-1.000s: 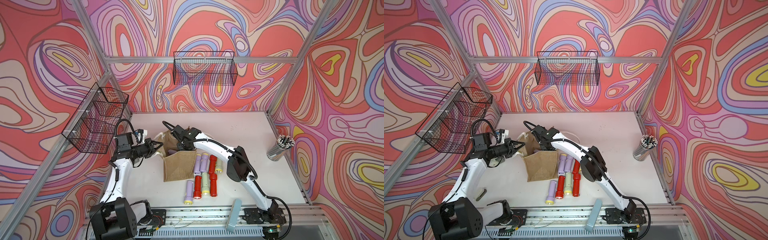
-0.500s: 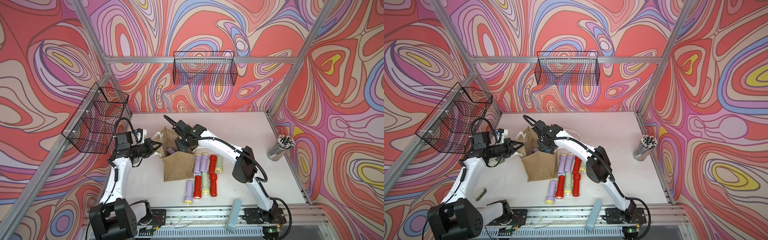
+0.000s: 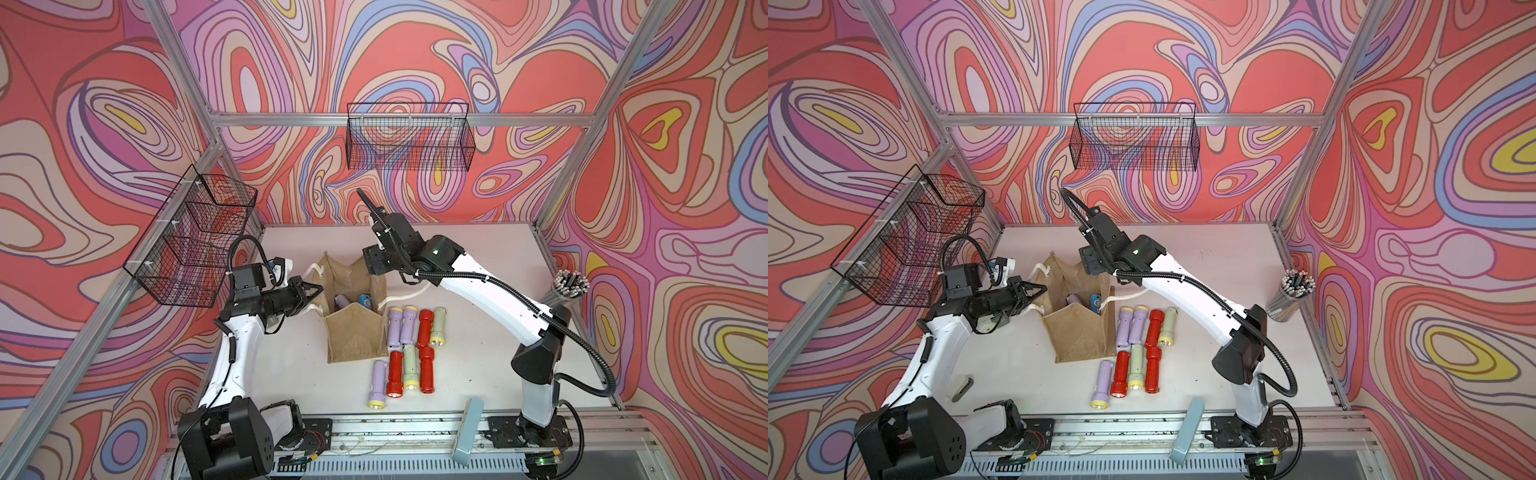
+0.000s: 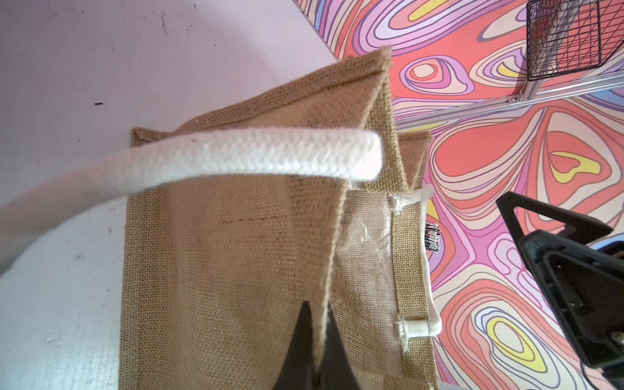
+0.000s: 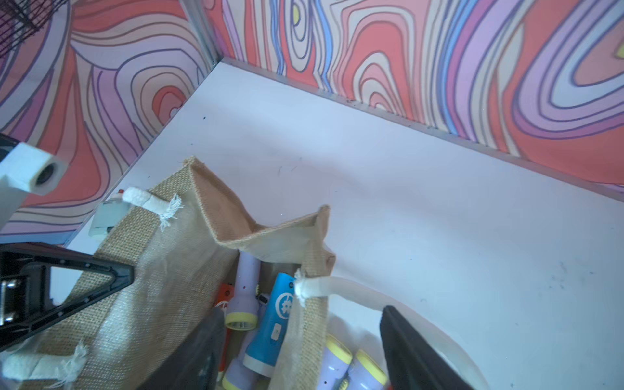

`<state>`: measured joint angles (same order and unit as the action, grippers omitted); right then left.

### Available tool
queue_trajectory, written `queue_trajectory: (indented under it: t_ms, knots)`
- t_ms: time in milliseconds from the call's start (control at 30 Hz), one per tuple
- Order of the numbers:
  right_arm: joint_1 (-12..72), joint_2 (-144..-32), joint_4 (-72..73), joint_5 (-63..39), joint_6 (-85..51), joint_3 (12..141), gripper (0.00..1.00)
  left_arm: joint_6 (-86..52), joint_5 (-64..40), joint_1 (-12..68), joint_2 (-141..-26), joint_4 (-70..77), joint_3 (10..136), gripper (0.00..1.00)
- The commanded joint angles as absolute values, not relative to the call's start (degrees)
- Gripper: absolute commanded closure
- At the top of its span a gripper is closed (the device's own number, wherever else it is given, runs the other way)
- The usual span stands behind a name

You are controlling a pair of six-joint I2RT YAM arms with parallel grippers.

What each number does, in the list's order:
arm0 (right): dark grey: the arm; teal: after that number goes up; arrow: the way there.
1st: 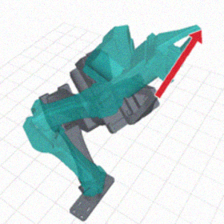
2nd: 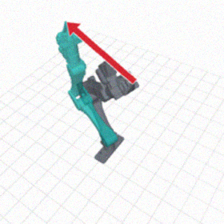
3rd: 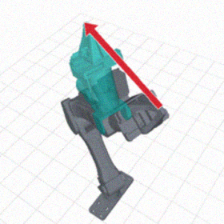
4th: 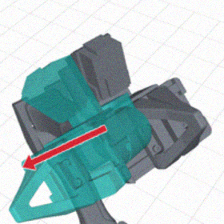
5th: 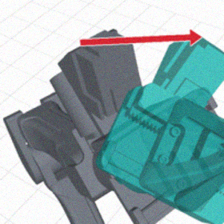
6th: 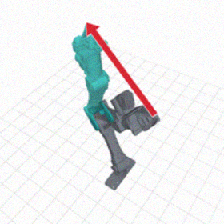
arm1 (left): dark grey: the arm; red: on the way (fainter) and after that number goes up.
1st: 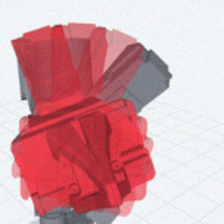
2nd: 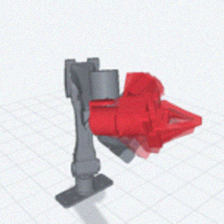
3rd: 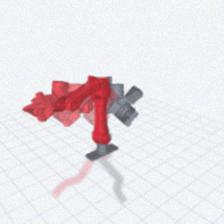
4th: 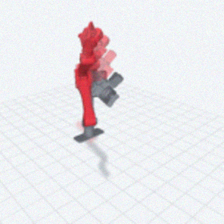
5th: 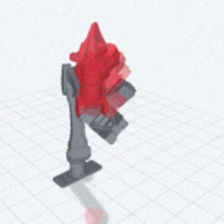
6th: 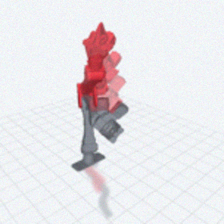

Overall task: Put the flashlights into the tote bags
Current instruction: Pick up the flashlight from the center of the board.

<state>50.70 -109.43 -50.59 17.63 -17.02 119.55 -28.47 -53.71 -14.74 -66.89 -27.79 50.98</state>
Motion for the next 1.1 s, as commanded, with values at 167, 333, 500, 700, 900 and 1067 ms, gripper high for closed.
queue_trajectory:
  t_ms: [167,333,500,700,900,1067]
  knots:
    - [46.32,-96.23,-55.2,31.2,-25.68,106.67,0.21,-26.87,-52.24,-15.42,-67.52,-29.34,52.66,1.0]
    - [39.29,-87.68,-55.99,29.62,-33.22,94.42,0.21,-26.89,-52.12,-15.42,-67.51,-29.37,52.74,1.0]
    - [32.64,-82.59,-55.59,25.13,-38.01,84.21,0.2,-26.54,-51.58,-15.44,-67.54,-29.77,52.81,1.0]
    - [28.32,-83.73,-55.6,18.5,-41.71,77.0,0.2,-26.3,-51.4,-15.41,-67.59,-29.95,52.95,1.0]
    - [28.04,-87.32,-51.07,11.62,-43.96,71.98,0.22,-25.83,-50.81,-15.42,-67.59,-30.85,52.91,1.0]
    - [28.04,-90.58,-48.01,6.12,-45.64,69.03,0.25,-25.49,-50.42,-15.43,-67.57,-31.37,53.0,1.0]
